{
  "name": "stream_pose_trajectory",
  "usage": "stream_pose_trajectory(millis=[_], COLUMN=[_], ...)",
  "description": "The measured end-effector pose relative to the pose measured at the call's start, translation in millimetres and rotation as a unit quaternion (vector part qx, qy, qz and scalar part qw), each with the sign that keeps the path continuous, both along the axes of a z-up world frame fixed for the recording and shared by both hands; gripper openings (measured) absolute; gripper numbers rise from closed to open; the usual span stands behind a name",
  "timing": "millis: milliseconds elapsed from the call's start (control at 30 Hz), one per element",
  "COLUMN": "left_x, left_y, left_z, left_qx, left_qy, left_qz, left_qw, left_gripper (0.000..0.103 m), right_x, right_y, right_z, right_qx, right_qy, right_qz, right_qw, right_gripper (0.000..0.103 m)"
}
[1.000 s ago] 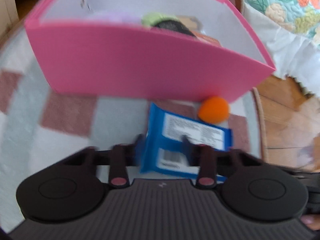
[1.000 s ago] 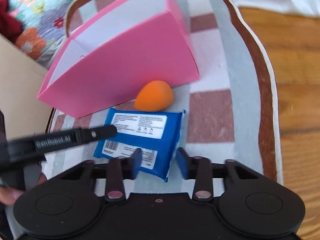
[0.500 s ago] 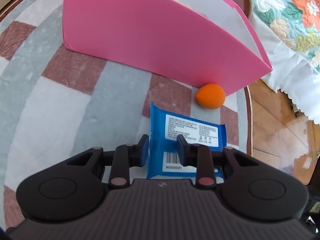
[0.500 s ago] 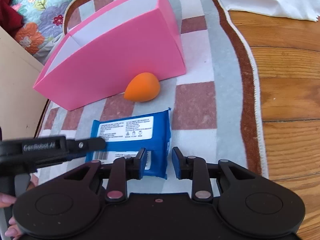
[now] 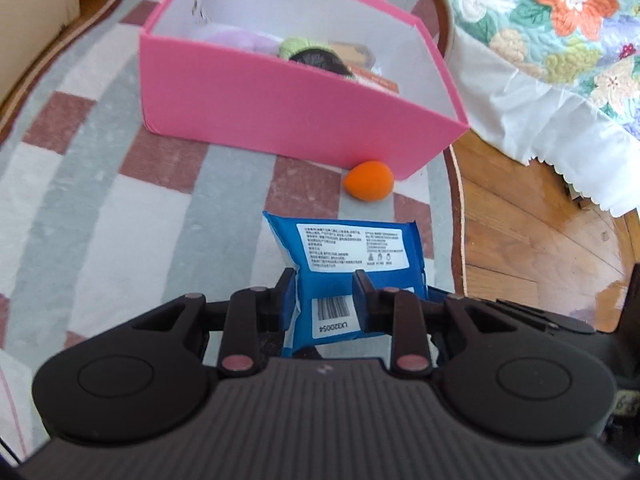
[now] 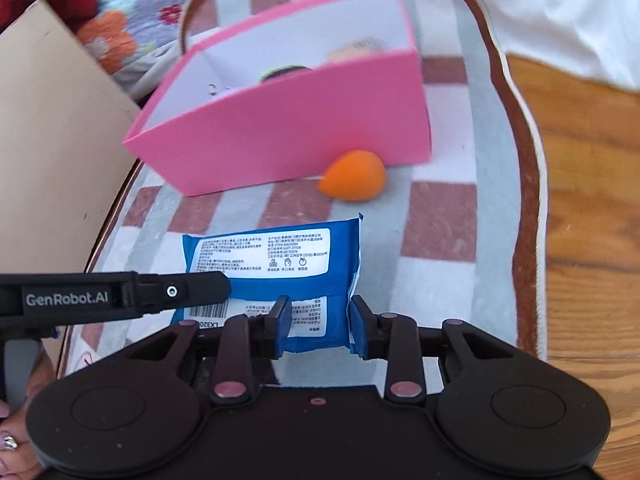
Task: Organize objects
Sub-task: 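Close the left tool on the blue packet and lift it, then carry the blue packet over the pink box and lower it inside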
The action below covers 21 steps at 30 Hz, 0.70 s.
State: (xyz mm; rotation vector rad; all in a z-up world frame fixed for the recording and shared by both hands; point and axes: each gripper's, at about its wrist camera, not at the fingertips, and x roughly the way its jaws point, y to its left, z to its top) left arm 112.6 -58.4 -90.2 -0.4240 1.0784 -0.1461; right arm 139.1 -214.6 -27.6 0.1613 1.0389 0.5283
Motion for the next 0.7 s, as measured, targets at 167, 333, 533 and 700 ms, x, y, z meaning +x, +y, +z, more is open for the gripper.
stream_pose_trajectory(millis=[167, 333, 533, 700], left_x=[-6, -7, -10, -10], left_y=[4, 5, 7, 8], left_z=[29, 56, 83, 109], left_qx=[0.007, 0.010, 0.004, 0.008], left_qy=[-0.018, -0.034, -0.053, -0.074], left_qz=[-0.006, -0.025, -0.028, -0.029], left_qw=[0.9998, 0.9991, 0.9982, 0.9968], left_gripper=[0.028, 0.028, 0.028, 0.028], right_x=[-9, -16, -22, -23], right_y=[4, 3, 4, 9], right_z=[19, 43, 69, 94], right_qx=[-0.001, 0.002, -0.003, -0.016], right_qy=[-0.021, -0.041, -0.066, -0.088], right_qz=[0.014, 0.014, 0.026, 0.046], right_qw=[1.000, 0.999, 0.997, 0.995], right_gripper=[0.041, 0.042, 0.044, 0.045])
